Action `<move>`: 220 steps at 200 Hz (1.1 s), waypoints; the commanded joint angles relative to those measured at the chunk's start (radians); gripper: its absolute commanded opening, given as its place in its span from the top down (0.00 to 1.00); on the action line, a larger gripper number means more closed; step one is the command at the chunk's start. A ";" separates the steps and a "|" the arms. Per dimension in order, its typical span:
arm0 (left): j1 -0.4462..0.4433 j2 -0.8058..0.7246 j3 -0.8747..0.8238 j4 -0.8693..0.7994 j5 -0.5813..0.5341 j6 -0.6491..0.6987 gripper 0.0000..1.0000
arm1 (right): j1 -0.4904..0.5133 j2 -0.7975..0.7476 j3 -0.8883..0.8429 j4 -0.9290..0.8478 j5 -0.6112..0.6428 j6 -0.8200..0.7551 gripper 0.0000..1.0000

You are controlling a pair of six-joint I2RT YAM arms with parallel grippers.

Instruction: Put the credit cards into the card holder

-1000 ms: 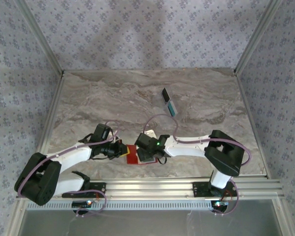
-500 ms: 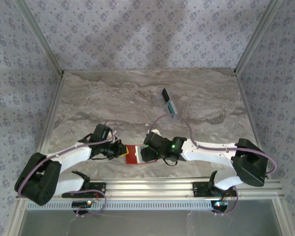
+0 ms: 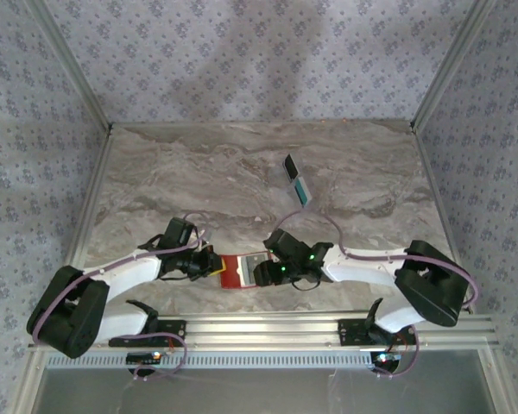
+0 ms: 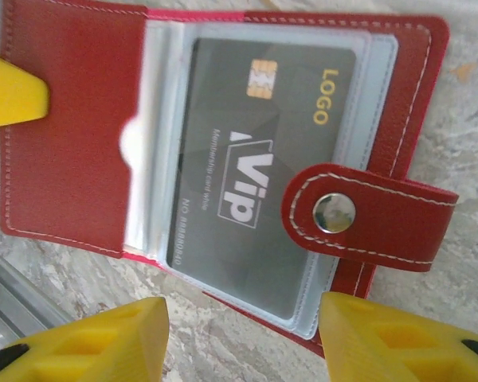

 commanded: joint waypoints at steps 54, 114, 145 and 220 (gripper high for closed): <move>0.005 0.002 0.010 -0.044 -0.008 0.012 0.98 | -0.025 0.059 -0.025 0.061 -0.073 0.028 0.51; 0.005 0.000 0.005 -0.046 -0.010 0.011 0.98 | -0.034 0.039 -0.027 0.035 -0.070 0.023 0.56; 0.005 -0.003 0.005 -0.045 -0.007 0.008 0.98 | -0.034 -0.001 -0.001 -0.039 -0.022 -0.011 0.49; 0.006 -0.010 0.004 -0.053 -0.009 0.012 0.98 | -0.032 0.005 0.021 -0.007 -0.056 -0.027 0.54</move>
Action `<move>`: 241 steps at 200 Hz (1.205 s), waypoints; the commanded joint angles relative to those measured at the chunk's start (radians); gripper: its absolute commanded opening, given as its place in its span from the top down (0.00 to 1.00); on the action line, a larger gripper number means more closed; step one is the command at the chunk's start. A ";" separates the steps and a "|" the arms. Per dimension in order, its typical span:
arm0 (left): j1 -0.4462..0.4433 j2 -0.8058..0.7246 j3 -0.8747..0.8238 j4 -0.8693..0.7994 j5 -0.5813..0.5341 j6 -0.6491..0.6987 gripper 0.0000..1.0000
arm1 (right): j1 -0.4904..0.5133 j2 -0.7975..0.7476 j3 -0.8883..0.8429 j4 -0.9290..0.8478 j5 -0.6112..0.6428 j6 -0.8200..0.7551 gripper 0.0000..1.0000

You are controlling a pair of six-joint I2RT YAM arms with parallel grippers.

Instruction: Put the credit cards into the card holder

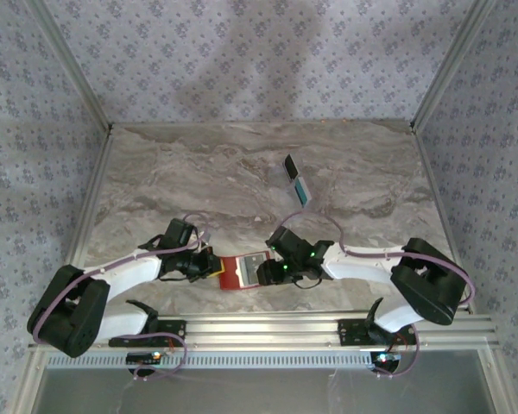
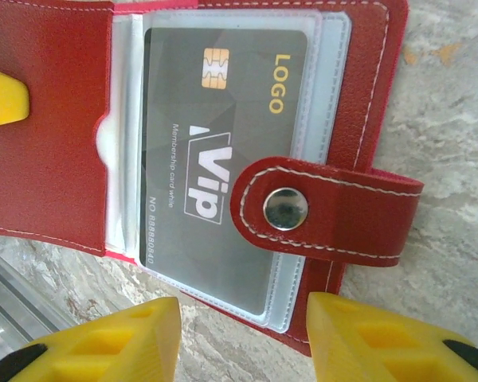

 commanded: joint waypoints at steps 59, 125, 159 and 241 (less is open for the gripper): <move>0.005 -0.011 0.004 -0.025 0.006 0.010 0.98 | 0.004 0.023 0.028 0.015 -0.018 -0.019 0.60; 0.005 -0.009 0.001 -0.024 0.005 0.010 0.98 | 0.006 0.063 0.001 0.073 -0.051 0.006 0.60; 0.005 -0.007 0.001 -0.019 0.006 0.010 0.98 | -0.012 0.062 -0.024 0.141 -0.113 0.029 0.63; 0.005 -0.006 -0.001 -0.018 0.006 0.011 0.98 | -0.045 0.009 -0.060 0.252 -0.181 0.036 0.65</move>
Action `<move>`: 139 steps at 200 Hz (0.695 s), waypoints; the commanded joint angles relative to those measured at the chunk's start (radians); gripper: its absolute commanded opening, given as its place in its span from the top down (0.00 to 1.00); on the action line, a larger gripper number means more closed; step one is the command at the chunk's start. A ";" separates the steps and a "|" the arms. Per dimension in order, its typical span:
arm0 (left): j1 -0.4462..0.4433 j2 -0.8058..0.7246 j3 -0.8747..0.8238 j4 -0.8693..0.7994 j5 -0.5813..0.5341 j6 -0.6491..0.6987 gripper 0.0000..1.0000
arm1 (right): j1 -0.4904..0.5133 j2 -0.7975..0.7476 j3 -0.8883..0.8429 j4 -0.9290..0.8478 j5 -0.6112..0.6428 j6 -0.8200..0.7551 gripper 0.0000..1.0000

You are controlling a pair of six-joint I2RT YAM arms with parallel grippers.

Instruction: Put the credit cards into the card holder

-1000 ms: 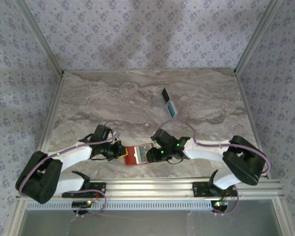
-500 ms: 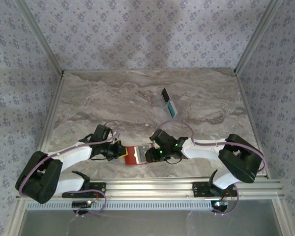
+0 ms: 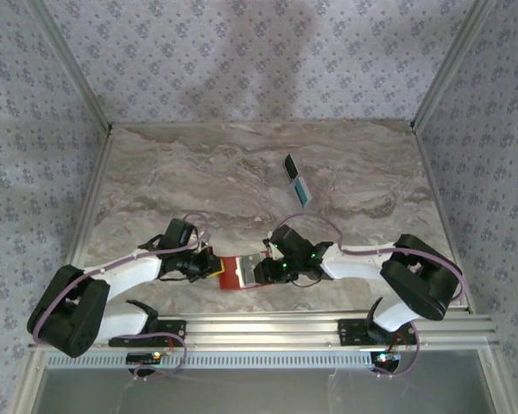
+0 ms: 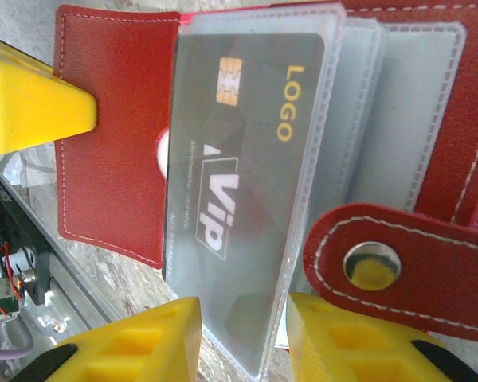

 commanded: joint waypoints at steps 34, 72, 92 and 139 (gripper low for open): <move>0.005 -0.003 0.005 -0.017 0.001 0.011 0.98 | -0.007 -0.048 0.002 0.052 -0.033 -0.014 0.63; 0.005 -0.018 0.017 -0.025 -0.004 0.006 0.93 | -0.005 -0.046 0.017 0.061 -0.042 -0.034 0.62; 0.005 -0.044 0.025 -0.049 -0.031 -0.005 0.82 | -0.002 -0.030 0.032 0.073 -0.054 -0.034 0.62; 0.017 -0.196 0.037 -0.146 -0.149 -0.054 0.34 | 0.017 0.005 0.074 0.080 -0.071 -0.070 0.62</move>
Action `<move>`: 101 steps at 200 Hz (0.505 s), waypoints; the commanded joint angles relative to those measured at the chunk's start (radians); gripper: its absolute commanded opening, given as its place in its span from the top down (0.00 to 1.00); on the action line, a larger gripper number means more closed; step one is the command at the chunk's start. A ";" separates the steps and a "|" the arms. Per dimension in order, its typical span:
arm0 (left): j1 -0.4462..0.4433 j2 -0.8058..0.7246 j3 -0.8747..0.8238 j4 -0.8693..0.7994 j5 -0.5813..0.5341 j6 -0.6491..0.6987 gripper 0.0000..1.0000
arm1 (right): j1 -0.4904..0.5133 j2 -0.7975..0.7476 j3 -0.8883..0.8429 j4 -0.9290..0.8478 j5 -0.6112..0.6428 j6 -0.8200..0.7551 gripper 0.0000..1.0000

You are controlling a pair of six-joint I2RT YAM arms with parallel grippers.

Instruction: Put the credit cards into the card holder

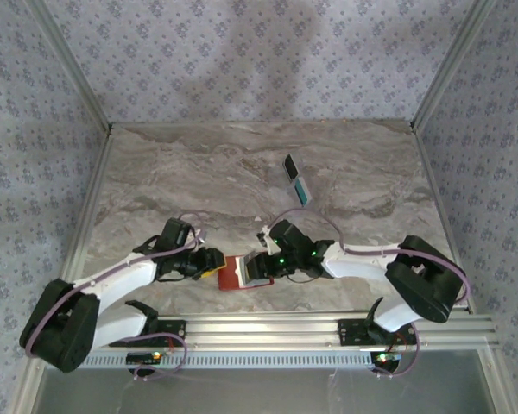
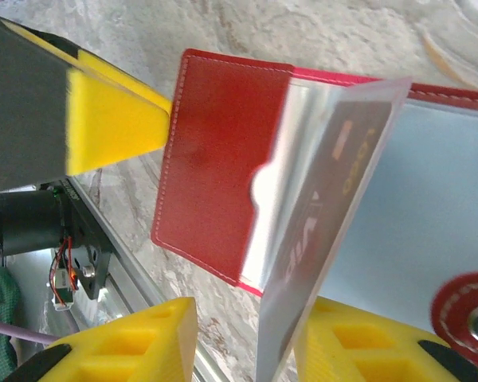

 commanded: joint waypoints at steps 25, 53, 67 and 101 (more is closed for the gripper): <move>0.028 -0.162 0.033 -0.138 -0.141 -0.044 0.13 | 0.020 0.056 0.073 0.014 -0.048 -0.060 0.61; 0.133 -0.197 0.035 -0.206 -0.127 -0.029 0.03 | 0.050 0.128 0.126 0.035 -0.067 -0.079 0.60; 0.208 -0.194 0.041 -0.223 -0.091 -0.015 0.03 | 0.073 0.164 0.157 0.065 -0.083 -0.077 0.60; 0.321 -0.192 0.117 -0.296 -0.047 0.059 0.03 | 0.102 0.184 0.226 0.005 -0.092 -0.118 0.58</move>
